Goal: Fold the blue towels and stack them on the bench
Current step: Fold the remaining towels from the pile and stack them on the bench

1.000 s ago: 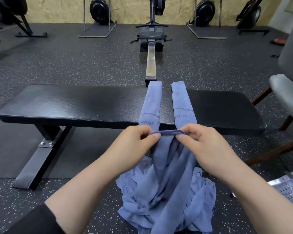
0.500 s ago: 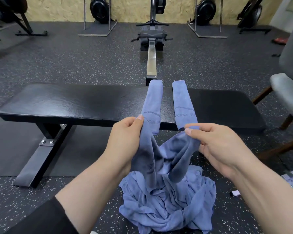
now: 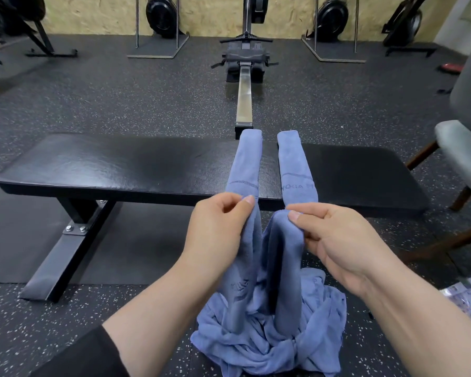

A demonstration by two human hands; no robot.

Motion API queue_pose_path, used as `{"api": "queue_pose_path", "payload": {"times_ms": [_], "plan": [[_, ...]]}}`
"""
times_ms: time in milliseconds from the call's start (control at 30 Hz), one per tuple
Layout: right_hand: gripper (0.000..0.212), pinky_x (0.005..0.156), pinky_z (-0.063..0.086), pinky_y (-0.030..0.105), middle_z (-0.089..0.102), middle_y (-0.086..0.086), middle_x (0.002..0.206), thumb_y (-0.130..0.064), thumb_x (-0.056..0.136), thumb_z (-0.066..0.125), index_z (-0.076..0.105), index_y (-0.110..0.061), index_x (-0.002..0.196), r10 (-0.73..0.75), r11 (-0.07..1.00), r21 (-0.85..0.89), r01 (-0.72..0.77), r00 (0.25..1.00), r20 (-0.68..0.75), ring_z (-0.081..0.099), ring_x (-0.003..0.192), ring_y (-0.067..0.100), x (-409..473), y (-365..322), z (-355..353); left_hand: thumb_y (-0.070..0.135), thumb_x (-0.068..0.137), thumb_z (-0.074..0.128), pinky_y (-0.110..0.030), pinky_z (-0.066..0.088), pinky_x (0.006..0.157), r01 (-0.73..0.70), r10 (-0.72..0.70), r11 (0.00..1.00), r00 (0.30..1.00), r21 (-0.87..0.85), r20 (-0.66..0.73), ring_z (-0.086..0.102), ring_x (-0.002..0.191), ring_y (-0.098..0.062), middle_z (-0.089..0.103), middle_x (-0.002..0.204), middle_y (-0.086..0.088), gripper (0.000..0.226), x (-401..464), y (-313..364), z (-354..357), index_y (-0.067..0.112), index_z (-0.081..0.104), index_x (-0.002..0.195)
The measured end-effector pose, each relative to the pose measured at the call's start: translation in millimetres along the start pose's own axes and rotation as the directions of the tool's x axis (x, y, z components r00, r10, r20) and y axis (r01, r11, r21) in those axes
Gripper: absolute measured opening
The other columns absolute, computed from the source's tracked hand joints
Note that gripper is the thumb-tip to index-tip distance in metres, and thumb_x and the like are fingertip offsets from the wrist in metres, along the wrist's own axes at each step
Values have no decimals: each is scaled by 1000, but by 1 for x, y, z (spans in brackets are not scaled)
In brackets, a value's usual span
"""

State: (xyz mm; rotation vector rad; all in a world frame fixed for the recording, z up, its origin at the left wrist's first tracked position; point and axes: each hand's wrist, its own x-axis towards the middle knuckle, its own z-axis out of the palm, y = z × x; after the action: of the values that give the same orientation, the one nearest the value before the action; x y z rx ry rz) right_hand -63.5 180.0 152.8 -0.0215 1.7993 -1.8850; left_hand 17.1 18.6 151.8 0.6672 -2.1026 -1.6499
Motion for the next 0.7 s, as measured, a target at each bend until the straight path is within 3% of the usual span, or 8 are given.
{"api": "queue_pose_path", "payload": {"times_ms": [167, 233, 333, 433, 567, 633, 700], "plan": [[16, 70, 57, 22, 78, 17, 98, -5, 98, 61, 75, 3, 104, 9, 999, 33, -11, 997, 80, 72, 81, 16, -4, 0, 7, 25, 89, 75, -11, 37, 55, -20, 19, 1000, 999, 21, 43, 49, 53, 2, 62, 56, 18, 20, -11, 5, 16, 25, 72, 70], [20, 74, 59, 23, 78, 16, 102, -6, 101, 56, 73, 4, 107, 9, 998, 66, -16, 994, 110, 75, 89, 17, -6, 0, 9, 25, 88, 76, -13, 42, 61, -51, 49, 998, 998, 41, 43, 57, 61, 1, 68, 67, 15, 15, -15, 6, 21, 29, 75, 74], [24, 93, 58, 33, 77, 18, 107, -9, 102, 54, 72, 5, 110, -3, 991, 136, -12, 994, 109, 74, 102, 23, -7, 0, 8, 24, 93, 71, -10, 42, 72, -136, 130, 985, 990, 104, 58, 62, 84, 2, 67, 86, 13, 12, -17, 7, 25, 30, 81, 92], [22, 89, 59, 31, 77, 15, 102, -12, 98, 62, 74, 5, 107, -38, 985, 170, 22, 995, 88, 73, 93, 19, -7, -2, 6, 19, 100, 59, -6, 38, 79, -246, 217, 947, 964, 205, 153, 56, 96, 2, 58, 99, 14, 19, -23, 7, 32, 22, 77, 105], [14, 68, 58, 21, 78, 11, 88, 1, 92, 67, 73, -2, 104, -34, 984, 173, 38, 999, -29, 74, 76, 13, -2, -2, 2, 5, 96, 52, -2, 37, 85, -205, 164, 965, 959, 163, 231, 56, 104, 5, 62, 111, 16, 30, -28, 8, 35, 18, 78, 106], [15, 71, 56, 26, 78, 12, 87, 3, 91, 66, 75, -7, 99, -56, 995, 85, 61, 996, -66, 72, 74, 15, 1, -1, 1, 1, 93, 51, -4, 40, 89, -166, 132, 977, 963, 134, 233, 59, 105, 6, 69, 111, 14, 34, -27, 10, 33, 15, 80, 102], [20, 76, 55, 33, 79, 13, 88, 4, 92, 62, 78, -9, 90, -103, 995, -11, 102, 992, -74, 71, 77, 19, 3, -2, -2, 0, 90, 50, -13, 48, 85, -115, 99, 989, 983, 97, 155, 64, 95, 2, 74, 97, 13, 35, -23, 11, 27, 20, 79, 91]]}}
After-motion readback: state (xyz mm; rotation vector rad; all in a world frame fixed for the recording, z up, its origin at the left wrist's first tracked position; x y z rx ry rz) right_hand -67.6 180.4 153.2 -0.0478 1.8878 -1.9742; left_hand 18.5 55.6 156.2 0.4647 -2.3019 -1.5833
